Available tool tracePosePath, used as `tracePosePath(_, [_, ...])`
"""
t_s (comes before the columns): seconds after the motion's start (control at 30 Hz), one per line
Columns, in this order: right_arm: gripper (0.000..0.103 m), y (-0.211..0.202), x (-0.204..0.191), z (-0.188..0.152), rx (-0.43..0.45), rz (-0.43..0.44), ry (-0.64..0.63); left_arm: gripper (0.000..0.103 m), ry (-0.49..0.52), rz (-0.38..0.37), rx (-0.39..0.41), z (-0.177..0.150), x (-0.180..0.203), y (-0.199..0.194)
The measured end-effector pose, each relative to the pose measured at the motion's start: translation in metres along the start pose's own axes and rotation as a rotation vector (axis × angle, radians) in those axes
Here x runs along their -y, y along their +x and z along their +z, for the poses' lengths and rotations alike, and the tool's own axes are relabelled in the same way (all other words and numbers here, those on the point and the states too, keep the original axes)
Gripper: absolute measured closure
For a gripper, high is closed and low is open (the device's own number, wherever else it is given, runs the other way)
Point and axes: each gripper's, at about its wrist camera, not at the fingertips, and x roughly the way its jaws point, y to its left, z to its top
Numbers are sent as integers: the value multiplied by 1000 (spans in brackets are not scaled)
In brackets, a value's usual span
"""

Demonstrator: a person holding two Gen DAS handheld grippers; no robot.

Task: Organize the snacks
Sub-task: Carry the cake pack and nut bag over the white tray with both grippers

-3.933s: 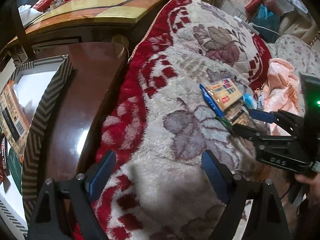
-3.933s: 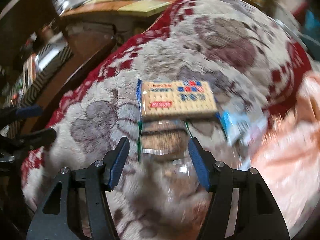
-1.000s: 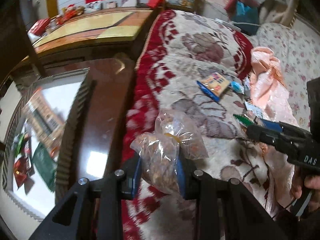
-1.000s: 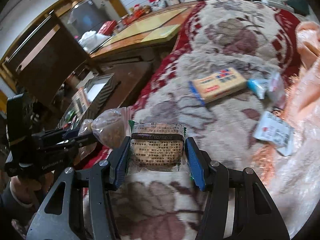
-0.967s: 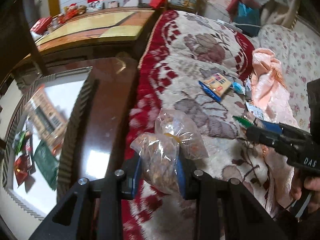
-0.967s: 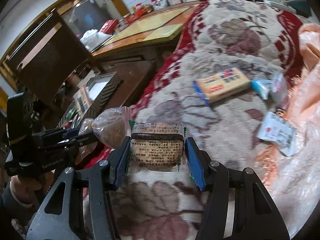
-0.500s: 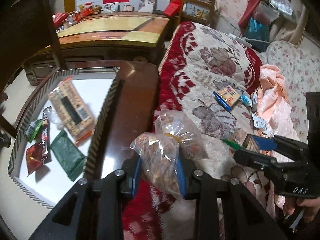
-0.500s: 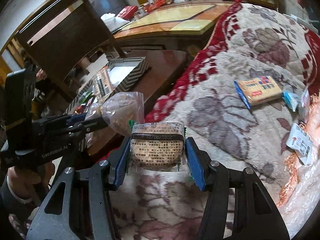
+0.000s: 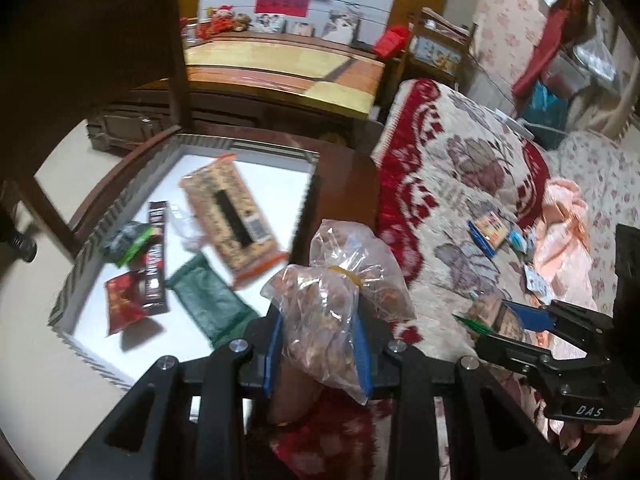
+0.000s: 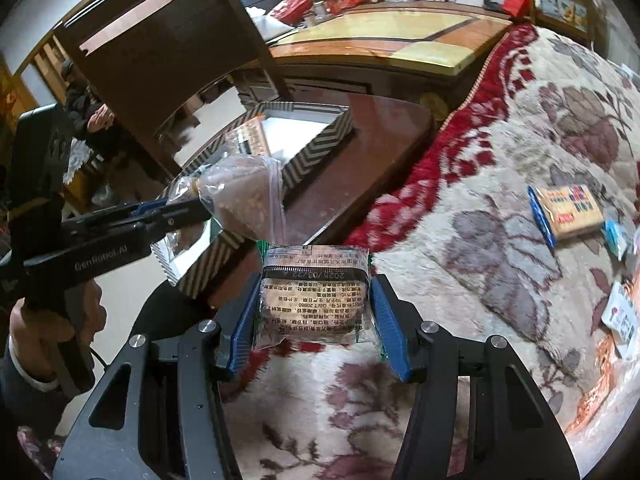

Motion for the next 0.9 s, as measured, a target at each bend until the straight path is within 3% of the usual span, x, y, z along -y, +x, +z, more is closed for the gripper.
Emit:
tracePosePath(0.57, [49, 30, -54, 31, -39, 50, -105, 70, -164, 88, 46, -1, -90, -16])
tracePosePath(0.9, [49, 51, -75, 46, -62, 66, -135, 70, -226, 114, 45, -3, -122, -12])
